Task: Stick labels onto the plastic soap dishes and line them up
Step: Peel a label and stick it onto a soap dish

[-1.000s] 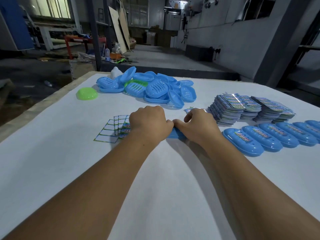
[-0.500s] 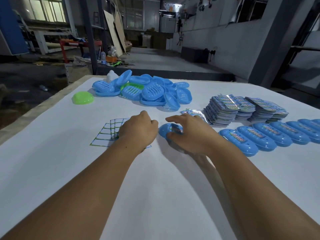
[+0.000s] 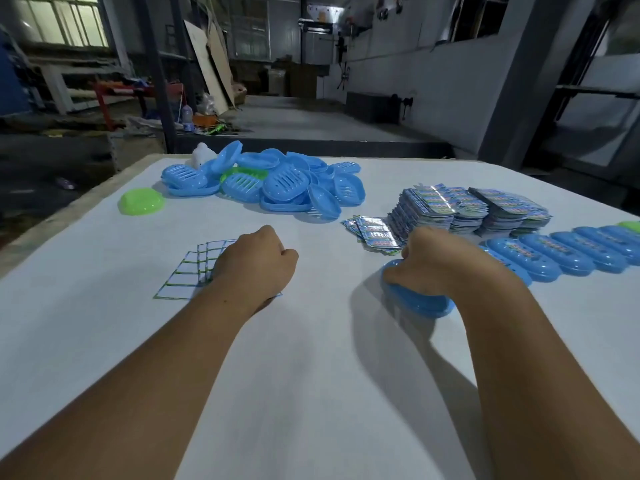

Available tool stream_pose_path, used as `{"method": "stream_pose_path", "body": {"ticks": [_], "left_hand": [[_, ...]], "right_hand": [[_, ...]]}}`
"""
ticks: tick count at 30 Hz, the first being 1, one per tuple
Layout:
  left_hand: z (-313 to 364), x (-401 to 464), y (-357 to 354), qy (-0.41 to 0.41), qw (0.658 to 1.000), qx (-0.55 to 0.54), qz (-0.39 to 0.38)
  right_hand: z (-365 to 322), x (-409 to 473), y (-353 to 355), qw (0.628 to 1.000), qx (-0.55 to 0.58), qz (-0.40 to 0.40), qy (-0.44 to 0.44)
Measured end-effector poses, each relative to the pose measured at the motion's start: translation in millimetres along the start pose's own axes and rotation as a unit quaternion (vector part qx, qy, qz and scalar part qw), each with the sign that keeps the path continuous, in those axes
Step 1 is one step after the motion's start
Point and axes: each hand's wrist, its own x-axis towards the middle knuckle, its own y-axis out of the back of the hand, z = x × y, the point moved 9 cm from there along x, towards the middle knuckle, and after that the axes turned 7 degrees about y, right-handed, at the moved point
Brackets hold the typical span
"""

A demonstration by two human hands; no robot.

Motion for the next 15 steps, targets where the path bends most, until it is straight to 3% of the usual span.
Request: {"method": "stream_pose_path", "body": {"ticks": [9,15], "left_hand": [[0,-1,1,-0.016,1.000,-0.005,0.008],[-1,-1,-1,-0.010,1.000,0.000,-0.010]], "right_hand": [[10,8,1,1.000,-0.009,0.029,0.002],[-11,16,-9,0.997,0.037,0.045,0.054]]}}
